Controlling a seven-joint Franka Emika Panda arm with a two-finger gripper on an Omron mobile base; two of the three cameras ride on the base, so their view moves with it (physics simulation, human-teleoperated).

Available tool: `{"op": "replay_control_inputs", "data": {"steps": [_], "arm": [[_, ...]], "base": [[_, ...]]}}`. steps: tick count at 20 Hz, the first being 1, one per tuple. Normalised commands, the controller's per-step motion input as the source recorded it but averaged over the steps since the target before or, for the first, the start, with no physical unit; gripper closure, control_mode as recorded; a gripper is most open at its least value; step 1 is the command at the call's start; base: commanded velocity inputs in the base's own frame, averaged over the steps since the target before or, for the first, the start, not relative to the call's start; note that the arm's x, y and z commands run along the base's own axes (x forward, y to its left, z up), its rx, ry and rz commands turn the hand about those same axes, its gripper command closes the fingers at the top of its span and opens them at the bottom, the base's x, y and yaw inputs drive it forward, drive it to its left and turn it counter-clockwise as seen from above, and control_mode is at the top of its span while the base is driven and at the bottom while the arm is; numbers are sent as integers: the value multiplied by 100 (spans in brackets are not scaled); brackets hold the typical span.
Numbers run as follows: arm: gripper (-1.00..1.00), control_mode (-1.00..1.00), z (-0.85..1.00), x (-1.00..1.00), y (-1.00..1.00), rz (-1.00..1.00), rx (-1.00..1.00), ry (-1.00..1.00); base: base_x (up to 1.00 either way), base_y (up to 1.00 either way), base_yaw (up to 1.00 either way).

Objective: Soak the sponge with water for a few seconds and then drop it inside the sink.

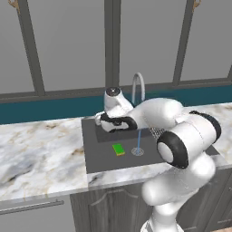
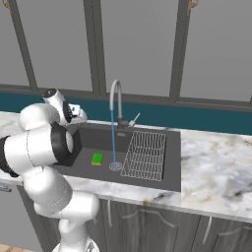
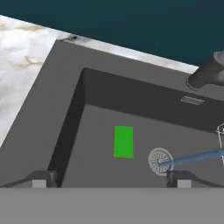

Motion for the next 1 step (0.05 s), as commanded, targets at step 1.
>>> {"op": "replay_control_inputs", "data": {"steps": [1], "arm": [[-100,-100,45,-61,0,3,0,-9]], "base": [[0,0,0]]}}
